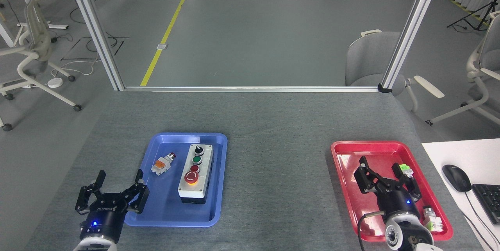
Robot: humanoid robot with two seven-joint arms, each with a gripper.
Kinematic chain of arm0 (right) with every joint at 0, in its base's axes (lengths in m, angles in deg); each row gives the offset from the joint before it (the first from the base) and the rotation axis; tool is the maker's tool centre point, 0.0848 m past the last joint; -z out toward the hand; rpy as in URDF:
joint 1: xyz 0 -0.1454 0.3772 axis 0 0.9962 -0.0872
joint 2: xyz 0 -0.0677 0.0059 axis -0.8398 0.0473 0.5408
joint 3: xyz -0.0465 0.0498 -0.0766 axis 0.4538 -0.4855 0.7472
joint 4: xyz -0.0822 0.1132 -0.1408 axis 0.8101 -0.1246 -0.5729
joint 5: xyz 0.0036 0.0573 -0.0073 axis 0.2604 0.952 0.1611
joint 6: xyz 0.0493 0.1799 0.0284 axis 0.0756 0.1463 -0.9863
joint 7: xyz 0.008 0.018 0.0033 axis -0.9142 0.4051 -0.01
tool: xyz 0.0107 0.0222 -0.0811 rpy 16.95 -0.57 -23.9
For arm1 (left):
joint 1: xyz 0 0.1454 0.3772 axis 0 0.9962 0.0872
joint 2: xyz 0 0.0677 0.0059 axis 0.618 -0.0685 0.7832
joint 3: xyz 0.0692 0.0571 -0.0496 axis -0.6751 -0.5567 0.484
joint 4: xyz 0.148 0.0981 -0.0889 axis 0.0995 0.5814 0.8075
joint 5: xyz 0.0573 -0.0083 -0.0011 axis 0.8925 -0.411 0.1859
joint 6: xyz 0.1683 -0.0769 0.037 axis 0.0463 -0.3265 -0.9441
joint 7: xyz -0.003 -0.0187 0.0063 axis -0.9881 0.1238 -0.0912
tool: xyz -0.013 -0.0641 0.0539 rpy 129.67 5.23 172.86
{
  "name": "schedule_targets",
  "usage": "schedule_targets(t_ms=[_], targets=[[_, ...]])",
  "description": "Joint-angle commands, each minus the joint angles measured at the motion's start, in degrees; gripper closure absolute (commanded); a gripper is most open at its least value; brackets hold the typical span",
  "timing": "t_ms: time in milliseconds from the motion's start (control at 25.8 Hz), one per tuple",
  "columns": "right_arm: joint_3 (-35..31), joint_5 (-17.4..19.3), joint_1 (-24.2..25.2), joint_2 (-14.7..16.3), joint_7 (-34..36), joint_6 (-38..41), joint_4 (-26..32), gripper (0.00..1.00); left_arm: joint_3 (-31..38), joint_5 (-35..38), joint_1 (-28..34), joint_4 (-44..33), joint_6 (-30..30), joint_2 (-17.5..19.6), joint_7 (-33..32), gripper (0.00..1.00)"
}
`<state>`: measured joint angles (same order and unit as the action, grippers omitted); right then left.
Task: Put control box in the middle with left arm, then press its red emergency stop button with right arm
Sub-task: 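Move the left gripper down onto the grey control box and grasp it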
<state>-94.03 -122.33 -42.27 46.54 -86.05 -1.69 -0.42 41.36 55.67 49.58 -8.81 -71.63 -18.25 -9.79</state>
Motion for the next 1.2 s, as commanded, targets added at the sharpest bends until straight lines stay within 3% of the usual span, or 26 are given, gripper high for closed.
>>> schedule_targets(t_ms=[0, 233, 426, 581, 698, 853, 1008, 1163], targets=[[0.0, 0.0, -0.1, -0.1, 0.0, -0.2, 0.0, 0.01, 0.0, 0.0, 0.0, -1.2, 0.0, -0.6, 0.1, 0.01], [0.0, -0.4, 0.0, -0.1, 0.0, -0.2, 0.0, 0.01, 0.5, -0.9, 3.4, -8.5, 0.8, -2.7, 0.7, 0.01], [0.1, -0.4, 0.0, -0.1, 0.0, 0.1, 0.0, 0.01, -0.2, -2.0, 7.9, -11.5, 1.7, -8.6, 1.0, 0.01], [0.1, -0.4, -0.8, 0.0, 0.0, 0.2, -0.2, 0.01, -7.4, 5.7, 9.0, -11.1, -1.8, -10.7, 1.6, 0.01], [0.2, -0.4, -0.8, -0.2, 0.0, 0.4, -0.6, 0.01, -11.5, 15.3, 8.2, -7.2, -7.9, -14.3, 1.3, 0.01], [0.1, -0.2, -1.1, -0.2, 0.0, 1.0, -0.6, 0.01, -12.0, 18.9, 5.9, -0.6, -10.0, -18.3, 0.9, 0.01], [0.1, 0.0, -1.1, -0.1, 0.0, 1.2, -0.6, 0.01, -11.8, 22.7, 2.4, 6.7, -13.5, -19.2, 0.2, 0.01], [0.1, 0.1, -1.0, -0.1, 0.0, 1.2, -0.6, 0.01, -11.2, 22.8, 0.8, 8.8, -14.3, -19.3, -0.9, 0.01]])
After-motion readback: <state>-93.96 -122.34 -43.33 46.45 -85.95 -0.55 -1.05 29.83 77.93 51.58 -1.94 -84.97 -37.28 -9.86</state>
